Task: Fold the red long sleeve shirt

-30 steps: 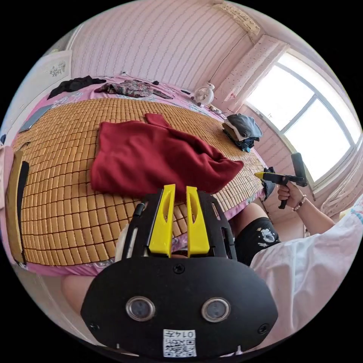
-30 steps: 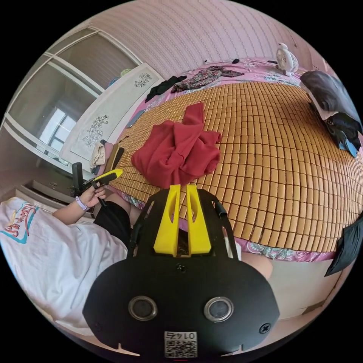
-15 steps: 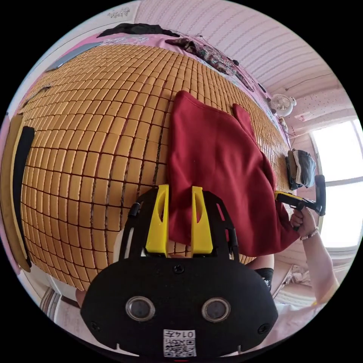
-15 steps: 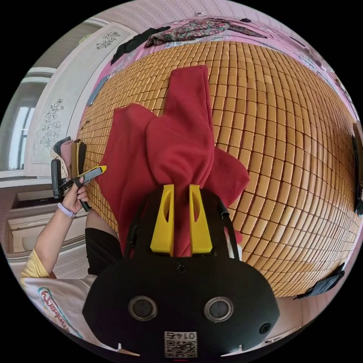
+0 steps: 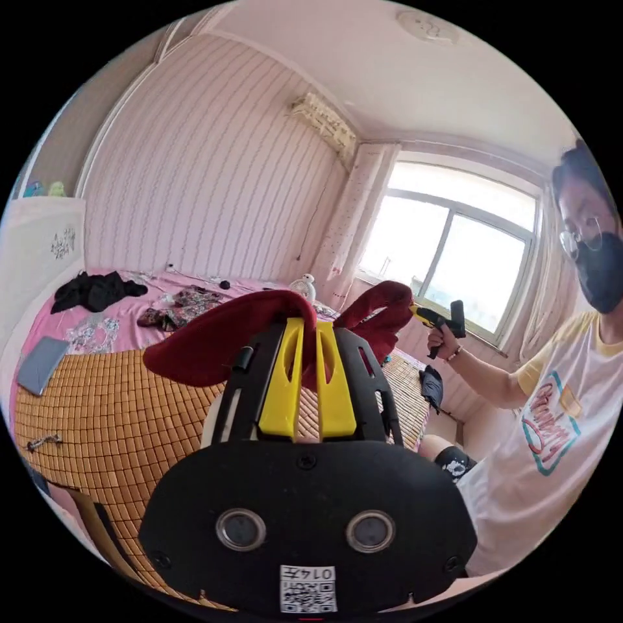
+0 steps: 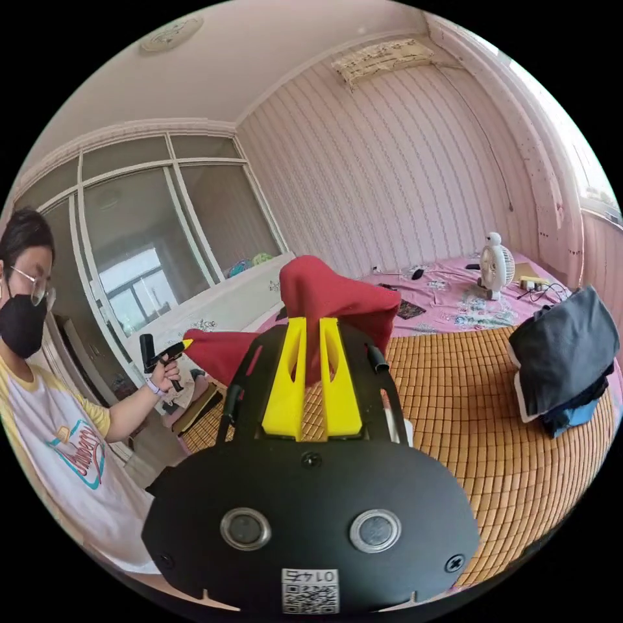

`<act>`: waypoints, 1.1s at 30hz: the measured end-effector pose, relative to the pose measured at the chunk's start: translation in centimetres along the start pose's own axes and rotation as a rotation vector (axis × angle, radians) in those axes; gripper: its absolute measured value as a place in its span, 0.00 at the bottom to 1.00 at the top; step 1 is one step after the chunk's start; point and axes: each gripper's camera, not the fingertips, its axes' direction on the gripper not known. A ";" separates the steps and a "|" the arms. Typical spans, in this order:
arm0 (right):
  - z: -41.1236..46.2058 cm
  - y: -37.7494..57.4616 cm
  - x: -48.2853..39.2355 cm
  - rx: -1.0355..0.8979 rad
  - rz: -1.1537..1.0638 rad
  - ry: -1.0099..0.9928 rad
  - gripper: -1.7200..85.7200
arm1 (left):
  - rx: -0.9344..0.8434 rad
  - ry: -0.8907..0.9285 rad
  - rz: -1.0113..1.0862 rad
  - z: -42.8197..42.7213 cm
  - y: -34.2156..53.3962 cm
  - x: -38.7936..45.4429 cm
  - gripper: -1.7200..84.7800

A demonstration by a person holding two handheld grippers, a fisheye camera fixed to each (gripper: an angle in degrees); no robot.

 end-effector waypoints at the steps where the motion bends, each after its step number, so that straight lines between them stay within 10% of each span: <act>1: -1.1 3.4 2.2 -0.062 0.049 0.077 0.06 | -0.028 -0.001 -0.024 -0.5 1.0 0.1 0.05; 6: -3.7 18.8 12.7 -0.333 0.552 0.303 0.09 | -0.387 -0.030 -0.541 -1.3 16.8 -2.5 0.07; 11: 3.5 19.4 13.2 -0.448 0.511 0.243 0.11 | -0.233 -0.078 -0.818 -4.1 22.1 -3.8 0.06; 23: 38.5 14.9 8.8 -0.976 0.139 0.347 0.17 | -0.619 -0.430 -0.767 8.5 16.0 -11.3 0.12; 28: 34.8 14.6 8.1 -0.868 0.069 0.152 0.06 | -0.652 -0.493 -0.633 8.7 14.0 -10.1 0.02; 33: 18.2 17.2 2.7 -0.624 -0.216 -0.069 0.05 | -0.319 -0.076 -0.427 0.7 12.2 -3.4 0.01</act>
